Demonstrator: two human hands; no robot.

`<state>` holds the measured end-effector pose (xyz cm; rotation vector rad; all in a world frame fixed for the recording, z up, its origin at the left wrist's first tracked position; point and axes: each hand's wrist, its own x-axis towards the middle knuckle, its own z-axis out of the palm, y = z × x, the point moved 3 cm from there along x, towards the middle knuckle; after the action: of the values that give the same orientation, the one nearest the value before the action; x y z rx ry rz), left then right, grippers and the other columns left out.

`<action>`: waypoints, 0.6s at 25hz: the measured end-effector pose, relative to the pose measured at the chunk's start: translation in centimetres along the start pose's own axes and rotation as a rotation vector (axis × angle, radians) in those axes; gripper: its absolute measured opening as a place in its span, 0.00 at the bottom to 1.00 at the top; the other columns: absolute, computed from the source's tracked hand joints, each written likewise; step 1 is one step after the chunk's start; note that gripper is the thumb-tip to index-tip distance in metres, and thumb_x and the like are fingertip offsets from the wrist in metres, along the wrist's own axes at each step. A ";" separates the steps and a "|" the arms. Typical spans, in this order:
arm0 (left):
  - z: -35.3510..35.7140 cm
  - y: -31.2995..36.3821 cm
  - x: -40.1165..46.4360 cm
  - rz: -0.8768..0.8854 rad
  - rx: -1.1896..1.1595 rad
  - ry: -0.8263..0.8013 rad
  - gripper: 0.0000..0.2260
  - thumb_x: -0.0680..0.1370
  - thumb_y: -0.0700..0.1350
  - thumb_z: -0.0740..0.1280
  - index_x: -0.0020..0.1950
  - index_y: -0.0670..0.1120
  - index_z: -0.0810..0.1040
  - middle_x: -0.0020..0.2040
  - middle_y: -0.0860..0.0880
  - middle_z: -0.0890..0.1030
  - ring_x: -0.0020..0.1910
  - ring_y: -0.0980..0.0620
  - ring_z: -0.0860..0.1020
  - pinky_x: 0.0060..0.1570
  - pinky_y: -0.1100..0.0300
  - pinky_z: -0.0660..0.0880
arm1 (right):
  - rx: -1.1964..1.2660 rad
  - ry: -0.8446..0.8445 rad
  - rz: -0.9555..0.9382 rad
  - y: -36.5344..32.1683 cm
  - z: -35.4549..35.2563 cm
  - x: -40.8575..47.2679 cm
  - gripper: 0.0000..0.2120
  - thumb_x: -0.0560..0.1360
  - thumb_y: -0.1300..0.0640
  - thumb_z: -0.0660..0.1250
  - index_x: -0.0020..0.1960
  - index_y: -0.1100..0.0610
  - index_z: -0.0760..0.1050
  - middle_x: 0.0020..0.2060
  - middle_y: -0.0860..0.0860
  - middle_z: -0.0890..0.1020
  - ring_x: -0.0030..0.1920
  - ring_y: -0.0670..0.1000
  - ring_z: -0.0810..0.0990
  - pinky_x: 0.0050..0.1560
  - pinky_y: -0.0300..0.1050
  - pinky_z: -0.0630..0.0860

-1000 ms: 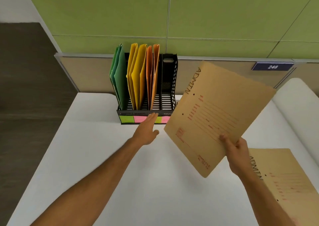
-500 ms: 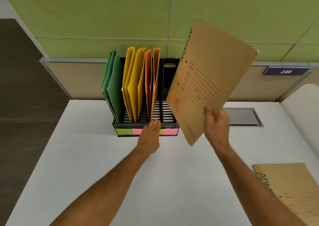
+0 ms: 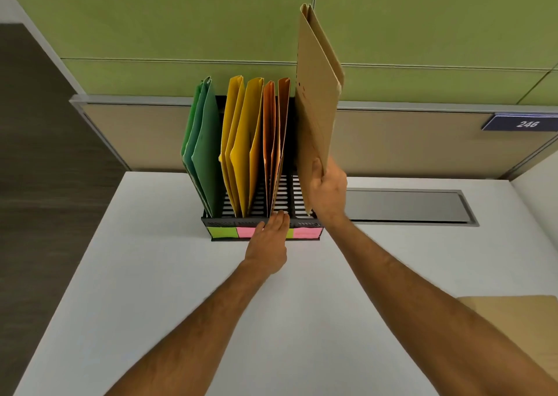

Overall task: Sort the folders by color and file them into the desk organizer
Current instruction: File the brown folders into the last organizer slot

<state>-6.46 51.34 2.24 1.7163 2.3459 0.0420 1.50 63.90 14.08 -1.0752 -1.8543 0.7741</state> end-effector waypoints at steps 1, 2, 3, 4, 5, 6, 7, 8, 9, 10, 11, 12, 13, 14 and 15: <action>0.1 0.0 0.1 0.001 -0.001 0.000 0.37 0.79 0.44 0.66 0.82 0.44 0.48 0.82 0.45 0.51 0.81 0.46 0.51 0.78 0.47 0.55 | -0.009 -0.006 -0.009 0.2 0.6 -0.2 0.20 0.83 0.50 0.56 0.60 0.65 0.75 0.39 0.49 0.77 0.34 0.40 0.72 0.35 0.33 0.72; 0.2 0.1 0.1 0.001 -0.001 -0.003 0.37 0.79 0.45 0.67 0.82 0.44 0.49 0.82 0.45 0.52 0.81 0.46 0.51 0.78 0.47 0.55 | -0.013 -0.021 -0.001 0.5 1.1 -0.5 0.20 0.83 0.49 0.55 0.63 0.63 0.74 0.41 0.50 0.79 0.36 0.42 0.75 0.37 0.39 0.77; 0.3 0.1 0.1 -0.002 -0.002 -0.004 0.37 0.79 0.45 0.67 0.82 0.45 0.49 0.82 0.45 0.52 0.81 0.46 0.51 0.78 0.47 0.55 | -0.010 -0.043 0.010 0.8 1.7 -0.7 0.20 0.84 0.48 0.54 0.66 0.61 0.73 0.43 0.50 0.80 0.40 0.44 0.77 0.41 0.42 0.80; 0.3 0.1 0.2 -0.007 -0.005 -0.004 0.37 0.79 0.45 0.67 0.82 0.45 0.49 0.82 0.46 0.52 0.81 0.46 0.51 0.78 0.47 0.55 | -0.009 -0.071 0.019 1.1 2.3 -0.9 0.20 0.84 0.48 0.54 0.69 0.59 0.71 0.45 0.50 0.81 0.42 0.45 0.79 0.44 0.42 0.81; 0.3 0.0 0.2 -0.011 -0.011 -0.005 0.37 0.79 0.45 0.67 0.82 0.45 0.49 0.82 0.46 0.52 0.81 0.46 0.51 0.78 0.47 0.54 | -0.011 -0.100 0.030 1.3 2.9 -1.0 0.20 0.84 0.48 0.54 0.70 0.58 0.69 0.47 0.50 0.82 0.43 0.47 0.81 0.45 0.42 0.83; 0.3 0.0 0.2 -0.012 -0.016 -0.005 0.37 0.79 0.46 0.67 0.82 0.45 0.49 0.82 0.46 0.52 0.81 0.46 0.52 0.78 0.47 0.54 | -0.016 -0.125 0.046 1.4 3.5 -1.0 0.19 0.84 0.49 0.54 0.71 0.58 0.69 0.48 0.51 0.82 0.44 0.48 0.82 0.46 0.45 0.84; 0.3 -0.1 0.2 -0.012 -0.019 0.000 0.37 0.79 0.46 0.67 0.82 0.45 0.50 0.82 0.46 0.52 0.81 0.46 0.52 0.78 0.47 0.54 | -0.023 -0.144 0.061 1.5 4.1 -1.0 0.19 0.85 0.48 0.54 0.70 0.57 0.69 0.48 0.51 0.82 0.45 0.48 0.83 0.46 0.47 0.85; 0.3 -0.1 0.1 -0.010 -0.018 0.008 0.37 0.79 0.46 0.67 0.82 0.45 0.50 0.82 0.46 0.53 0.81 0.47 0.52 0.78 0.47 0.54 | -0.033 -0.154 0.066 1.5 4.5 -1.0 0.19 0.85 0.48 0.54 0.70 0.57 0.68 0.47 0.51 0.82 0.44 0.48 0.83 0.45 0.48 0.85; 0.2 -0.1 0.1 -0.008 -0.017 0.011 0.37 0.79 0.46 0.67 0.82 0.45 0.50 0.82 0.46 0.53 0.81 0.47 0.53 0.78 0.47 0.54 | -0.048 -0.153 0.062 1.6 4.8 -1.1 0.18 0.85 0.49 0.54 0.70 0.57 0.68 0.46 0.50 0.81 0.43 0.47 0.82 0.44 0.47 0.85; 0.2 -0.1 0.1 -0.006 -0.015 0.006 0.36 0.79 0.46 0.67 0.82 0.45 0.50 0.82 0.46 0.53 0.81 0.47 0.53 0.78 0.47 0.54 | -0.066 -0.144 0.058 1.7 5.0 -1.1 0.17 0.85 0.49 0.54 0.69 0.56 0.68 0.44 0.49 0.80 0.41 0.47 0.82 0.42 0.46 0.85; 0.2 -0.1 0.1 -0.005 -0.013 0.000 0.36 0.79 0.46 0.66 0.82 0.45 0.49 0.82 0.46 0.53 0.81 0.47 0.52 0.78 0.47 0.54 | -0.083 -0.131 0.062 1.8 5.0 -1.0 0.17 0.85 0.50 0.54 0.68 0.57 0.69 0.43 0.49 0.80 0.40 0.47 0.82 0.41 0.47 0.85; 0.2 -0.1 0.1 -0.007 -0.012 -0.001 0.36 0.80 0.46 0.66 0.82 0.46 0.49 0.82 0.46 0.52 0.81 0.47 0.52 0.78 0.47 0.53 | -0.093 -0.117 0.067 2.0 4.9 -0.8 0.16 0.84 0.50 0.55 0.67 0.56 0.69 0.43 0.49 0.80 0.39 0.48 0.82 0.40 0.48 0.85; 0.2 -0.1 0.1 -0.009 -0.016 -0.001 0.36 0.80 0.46 0.66 0.82 0.46 0.49 0.82 0.46 0.52 0.81 0.47 0.52 0.78 0.47 0.53 | -0.104 -0.106 0.068 2.1 4.8 -0.6 0.16 0.84 0.50 0.55 0.67 0.56 0.70 0.42 0.50 0.81 0.38 0.48 0.82 0.40 0.49 0.85; 0.1 -0.1 0.1 -0.010 -0.026 -0.002 0.36 0.80 0.46 0.66 0.82 0.46 0.49 0.82 0.46 0.52 0.81 0.47 0.52 0.78 0.47 0.53 | -0.125 -0.093 0.056 2.3 4.6 -0.5 0.16 0.84 0.51 0.56 0.69 0.56 0.69 0.42 0.50 0.82 0.37 0.48 0.81 0.39 0.46 0.85; 0.0 -0.1 0.1 -0.009 -0.035 0.001 0.37 0.80 0.46 0.67 0.82 0.46 0.49 0.82 0.46 0.52 0.81 0.47 0.52 0.78 0.48 0.52 | -0.156 -0.077 0.033 2.4 4.4 -0.3 0.17 0.84 0.52 0.57 0.71 0.55 0.68 0.42 0.51 0.82 0.36 0.48 0.81 0.37 0.42 0.83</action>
<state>-6.53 51.41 2.17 1.6889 2.3394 0.0818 -1.42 64.21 10.00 -1.1911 -1.9932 0.7069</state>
